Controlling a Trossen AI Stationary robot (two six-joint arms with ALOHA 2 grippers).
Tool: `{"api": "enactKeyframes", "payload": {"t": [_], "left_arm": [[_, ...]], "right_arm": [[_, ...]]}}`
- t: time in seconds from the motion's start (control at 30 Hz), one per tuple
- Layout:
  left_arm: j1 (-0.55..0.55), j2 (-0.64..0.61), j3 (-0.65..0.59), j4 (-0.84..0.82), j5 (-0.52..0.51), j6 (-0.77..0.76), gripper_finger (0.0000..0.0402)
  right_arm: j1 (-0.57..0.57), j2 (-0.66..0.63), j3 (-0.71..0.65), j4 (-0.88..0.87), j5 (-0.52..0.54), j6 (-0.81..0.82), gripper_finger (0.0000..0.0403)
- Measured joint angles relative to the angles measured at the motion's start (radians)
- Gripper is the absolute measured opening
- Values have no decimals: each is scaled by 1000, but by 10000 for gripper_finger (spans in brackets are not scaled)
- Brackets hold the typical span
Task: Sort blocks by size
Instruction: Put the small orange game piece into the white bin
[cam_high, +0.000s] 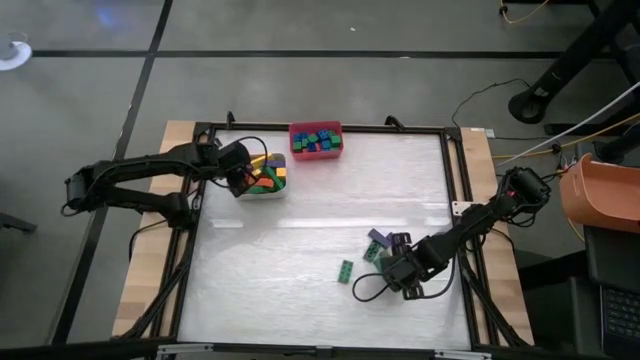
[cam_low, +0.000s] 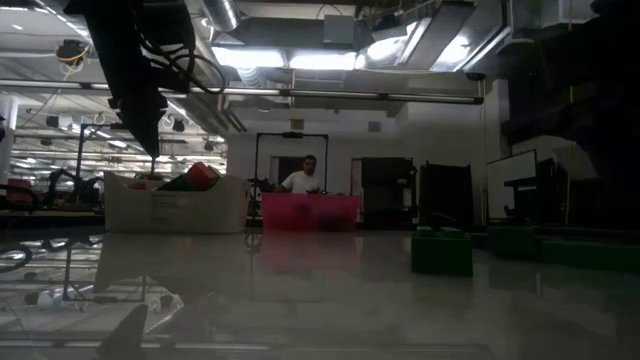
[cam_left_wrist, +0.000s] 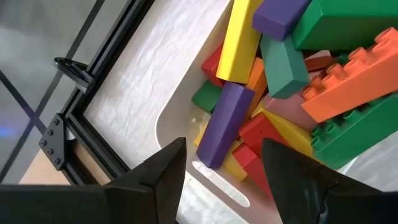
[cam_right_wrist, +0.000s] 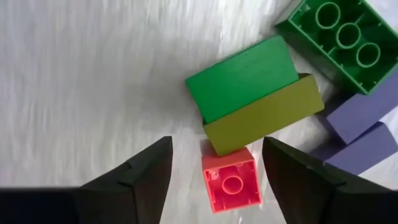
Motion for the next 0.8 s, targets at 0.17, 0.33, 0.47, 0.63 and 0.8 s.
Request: {"api": "enactKeyframes", "payload": {"t": [0.17,0.33,0.47,0.63,0.8], "left_arm": [[0,0,0,0,0,-9,196],[0,0,0,0,0,-11,196],[0,0,0,0,1,-11,196],[0,0,1,0,1,-11,196],[0,0,1,0,1,-11,196]], "right_arm": [[0,0,0,-45,-16,-26,248],[0,0,0,-89,-16,-28,248],[0,0,0,-89,-16,-52,248],[0,15,0,-90,-15,-103,248],[0,60,0,-86,-15,-110,247]]}}
